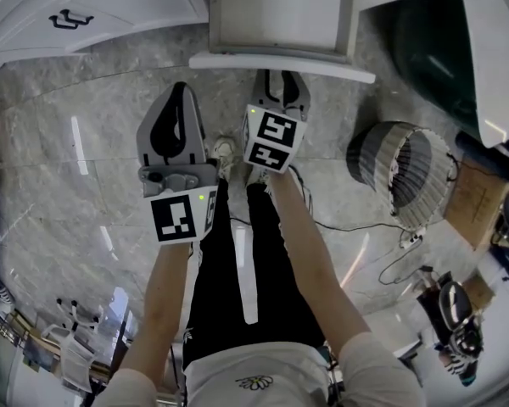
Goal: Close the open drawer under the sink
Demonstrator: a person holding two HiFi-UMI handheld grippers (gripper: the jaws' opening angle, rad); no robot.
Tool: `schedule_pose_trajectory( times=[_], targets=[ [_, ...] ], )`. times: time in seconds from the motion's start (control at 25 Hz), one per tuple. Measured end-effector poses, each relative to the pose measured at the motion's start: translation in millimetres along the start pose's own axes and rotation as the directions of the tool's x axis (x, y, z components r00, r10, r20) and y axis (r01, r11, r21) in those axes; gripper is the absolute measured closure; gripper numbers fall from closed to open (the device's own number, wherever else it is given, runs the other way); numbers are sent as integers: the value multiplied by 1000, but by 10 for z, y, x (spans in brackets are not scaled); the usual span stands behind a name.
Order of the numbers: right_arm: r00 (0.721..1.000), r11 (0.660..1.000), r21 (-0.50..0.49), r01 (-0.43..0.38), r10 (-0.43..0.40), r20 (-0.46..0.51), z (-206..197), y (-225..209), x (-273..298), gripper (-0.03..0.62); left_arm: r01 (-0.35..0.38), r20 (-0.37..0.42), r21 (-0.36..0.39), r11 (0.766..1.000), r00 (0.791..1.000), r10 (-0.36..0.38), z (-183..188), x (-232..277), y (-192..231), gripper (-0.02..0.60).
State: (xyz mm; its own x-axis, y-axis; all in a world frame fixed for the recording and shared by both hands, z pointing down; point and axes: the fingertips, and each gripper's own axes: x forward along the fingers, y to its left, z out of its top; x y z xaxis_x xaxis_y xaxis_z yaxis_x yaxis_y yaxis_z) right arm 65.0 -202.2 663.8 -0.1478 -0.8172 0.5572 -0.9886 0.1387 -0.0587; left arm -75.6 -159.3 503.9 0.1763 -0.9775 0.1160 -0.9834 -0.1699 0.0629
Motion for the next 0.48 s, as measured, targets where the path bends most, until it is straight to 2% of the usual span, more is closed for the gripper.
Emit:
schedule_pose_trajectory(
  times=[0.28,0.48],
  targets=[
    [1000,1000,-29,6,-6,21,12,-8,-5,450,-11,-6,4,1000,1000,11,-33,-2,59,560],
    [1000,1000,-10,15,-15,22,19,-23,-23,450,-14,-13,1,1000,1000,14,-59,17,67,560]
  ],
)
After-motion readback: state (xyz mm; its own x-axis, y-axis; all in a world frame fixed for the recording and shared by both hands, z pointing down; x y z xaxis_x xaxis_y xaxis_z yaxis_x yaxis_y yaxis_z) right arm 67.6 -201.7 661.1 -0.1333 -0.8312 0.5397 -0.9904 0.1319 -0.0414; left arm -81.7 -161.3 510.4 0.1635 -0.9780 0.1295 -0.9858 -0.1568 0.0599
